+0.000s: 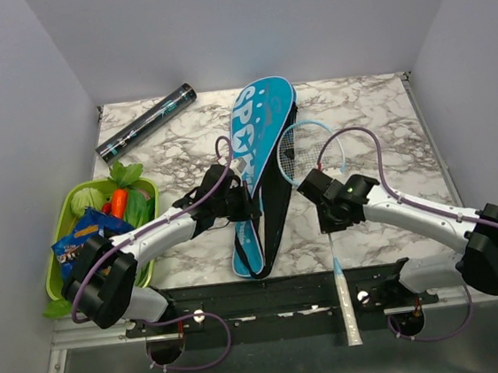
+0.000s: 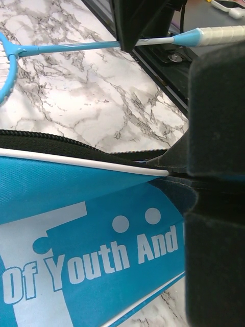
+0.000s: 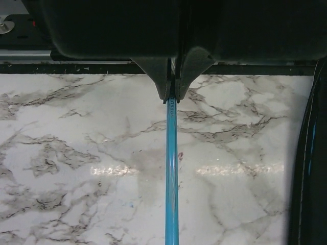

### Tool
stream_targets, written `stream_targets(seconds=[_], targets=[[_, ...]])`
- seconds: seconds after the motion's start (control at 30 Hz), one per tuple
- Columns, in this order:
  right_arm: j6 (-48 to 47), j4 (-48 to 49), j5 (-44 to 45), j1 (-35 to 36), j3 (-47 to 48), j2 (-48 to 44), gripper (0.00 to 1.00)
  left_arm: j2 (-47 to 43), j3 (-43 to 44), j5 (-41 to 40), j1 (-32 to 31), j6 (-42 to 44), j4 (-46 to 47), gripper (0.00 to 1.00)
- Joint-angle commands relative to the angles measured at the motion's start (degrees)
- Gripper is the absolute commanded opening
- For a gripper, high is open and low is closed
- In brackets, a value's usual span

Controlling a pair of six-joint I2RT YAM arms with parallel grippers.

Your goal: Pack up the badminton gear

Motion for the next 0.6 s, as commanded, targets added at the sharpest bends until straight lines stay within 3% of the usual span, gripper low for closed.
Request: stream_targets(seconds=[0.0, 0.37, 0.57], targets=[[1.76, -2.23, 0.34, 3.85, 4.74, 2.46, 0.01, -2.00, 1.84, -1.44, -0.17, 0.87, 0.04, 0.00], [1.25, -1.53, 4.20, 7.38, 16.77, 12.91, 0.01, -2.09, 1.75, -1.09, -0.17, 1.31, -0.14, 0.00], [-4.72, 0.93, 6.75, 5.27, 27.50, 26.01, 0.00, -1.65, 1.40, 0.58, -0.26, 1.05, 0.56, 0.00]])
